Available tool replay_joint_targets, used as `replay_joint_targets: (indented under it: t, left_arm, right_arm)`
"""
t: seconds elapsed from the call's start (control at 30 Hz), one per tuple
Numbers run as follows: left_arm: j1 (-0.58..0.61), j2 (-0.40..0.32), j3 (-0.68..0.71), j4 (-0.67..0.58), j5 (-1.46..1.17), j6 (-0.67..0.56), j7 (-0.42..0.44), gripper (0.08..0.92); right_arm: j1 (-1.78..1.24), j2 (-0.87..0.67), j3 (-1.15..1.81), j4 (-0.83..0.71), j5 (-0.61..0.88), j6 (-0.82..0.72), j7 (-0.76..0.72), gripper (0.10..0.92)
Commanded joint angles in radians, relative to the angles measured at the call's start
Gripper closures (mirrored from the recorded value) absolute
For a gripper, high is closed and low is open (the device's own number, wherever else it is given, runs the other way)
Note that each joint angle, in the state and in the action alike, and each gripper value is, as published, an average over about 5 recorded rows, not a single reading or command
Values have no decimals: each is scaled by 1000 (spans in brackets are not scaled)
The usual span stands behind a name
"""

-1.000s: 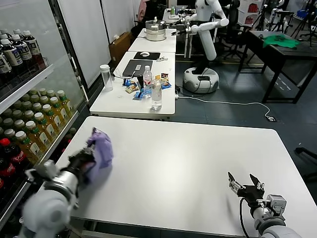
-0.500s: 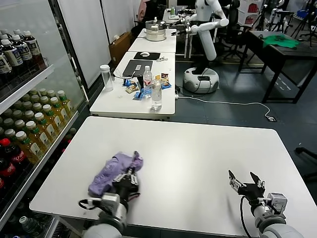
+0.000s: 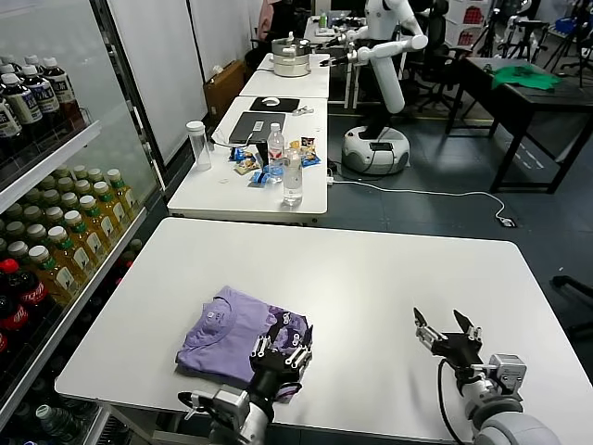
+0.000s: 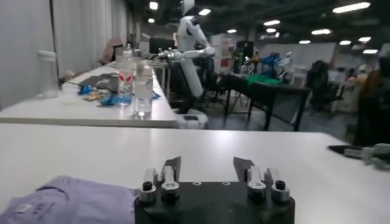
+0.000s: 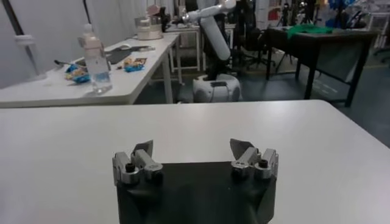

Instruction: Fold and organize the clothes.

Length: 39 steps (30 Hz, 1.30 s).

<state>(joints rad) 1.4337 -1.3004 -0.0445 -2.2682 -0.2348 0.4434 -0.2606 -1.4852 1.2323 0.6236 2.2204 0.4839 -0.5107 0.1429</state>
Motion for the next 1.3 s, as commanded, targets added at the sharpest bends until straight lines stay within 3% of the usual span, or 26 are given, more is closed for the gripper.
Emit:
replay_joint_targets:
  t: [0.03,0.17,0.27,0.8,0.9,1.3]
  left_arm:
    - [66,19,-165,-86,-100,-63,26,336]
    - [76,54,-296,-46,-82,-95,-5,224]
    - [88,62,-356,-29,-87,-101,-21,185]
    - [124,28,-399,-25,-80,-110,-51,177]
    - [126,25,-397,-27,-79,-111,-53,177]
    - [128,22,-389,-30,-76,-111,-56,177]
  right_arm:
    - [83,63,-314,-52,-49,9,18,203]
    - [166,130,-443,-130,-77,8,37,203]
    - [219,177,-501,-197,-77,4,50,203]
    - [306,256,-586,-369,-31,-19,98,208]
    - [308,247,-584,-369,-17,-19,106,253]
    - [361,162,-531,-384,-6,-21,102,593]
